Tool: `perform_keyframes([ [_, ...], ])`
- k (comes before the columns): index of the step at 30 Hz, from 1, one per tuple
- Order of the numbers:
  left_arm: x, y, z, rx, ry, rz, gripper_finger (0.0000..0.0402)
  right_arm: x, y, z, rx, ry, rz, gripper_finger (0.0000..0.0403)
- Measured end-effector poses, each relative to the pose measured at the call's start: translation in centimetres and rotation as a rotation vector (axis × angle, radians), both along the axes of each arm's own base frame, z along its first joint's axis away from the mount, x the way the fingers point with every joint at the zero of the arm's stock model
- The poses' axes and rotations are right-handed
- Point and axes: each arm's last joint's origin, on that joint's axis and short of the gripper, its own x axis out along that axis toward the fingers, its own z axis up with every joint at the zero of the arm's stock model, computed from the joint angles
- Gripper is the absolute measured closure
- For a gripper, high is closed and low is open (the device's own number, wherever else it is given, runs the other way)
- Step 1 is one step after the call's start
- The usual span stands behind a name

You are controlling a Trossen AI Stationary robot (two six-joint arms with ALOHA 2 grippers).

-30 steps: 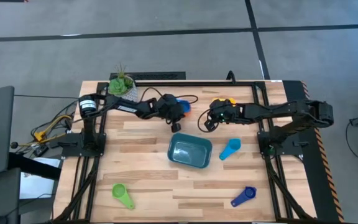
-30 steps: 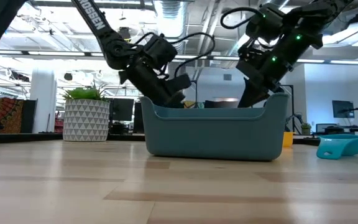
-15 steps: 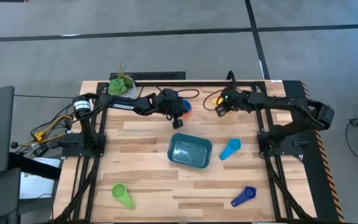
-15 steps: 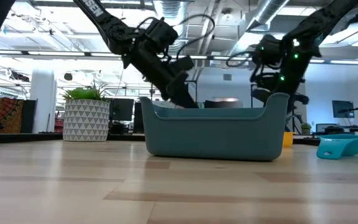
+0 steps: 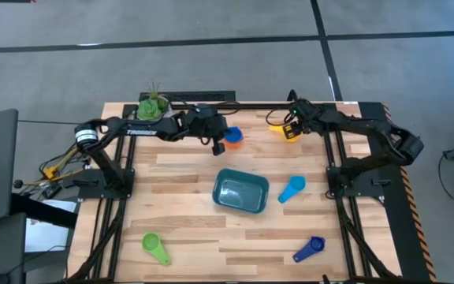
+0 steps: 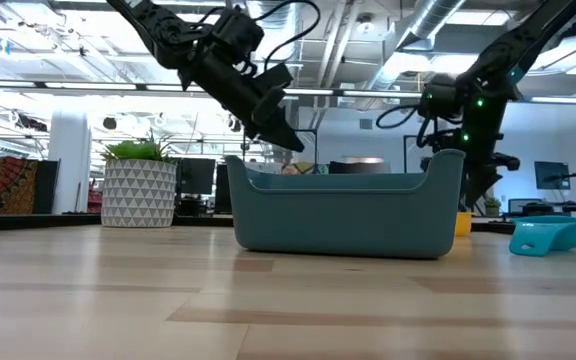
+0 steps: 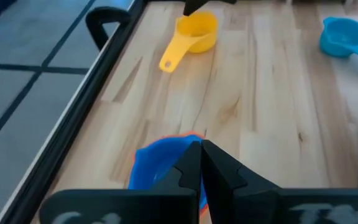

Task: Nest measuring cups in basket
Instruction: Stack the yellow measuring cup on top of the blue measuring cup

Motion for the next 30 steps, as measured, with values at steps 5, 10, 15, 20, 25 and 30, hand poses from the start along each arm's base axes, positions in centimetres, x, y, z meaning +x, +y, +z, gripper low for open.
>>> perform_keyframes([
  [5,-1.5,0.3,0.1,-0.02,0.0,0.031,0.0401,0.1,-0.5,-1.5,0.064,0.043,0.011,0.0227],
  [10,-3.8,-0.2,0.8,-0.013,-0.017,0.047,0.0401,0.7,-0.8,-2.8,0.083,0.064,0.026,0.0266],
  [15,-7.1,-0.9,1.2,-0.016,-0.054,0.093,0.0401,2.0,-0.3,-2.6,0.054,0.011,0.089,0.0348],
  [20,-10.5,-1.9,1.0,-0.015,-0.089,0.19,0.0401,4.3,0.8,-0.9,-0.026,-0.075,0.193,0.0385],
  [25,-12.5,-2.8,1.4,-0.012,-0.144,0.224,0.0401,7.7,1.2,1.9,-0.107,-0.177,0.279,0.0392],
  [30,-13.1,-3.1,1.9,-0.012,-0.175,0.233,0.0401,11.1,0.5,4.8,-0.151,-0.268,0.326,0.0388],
])
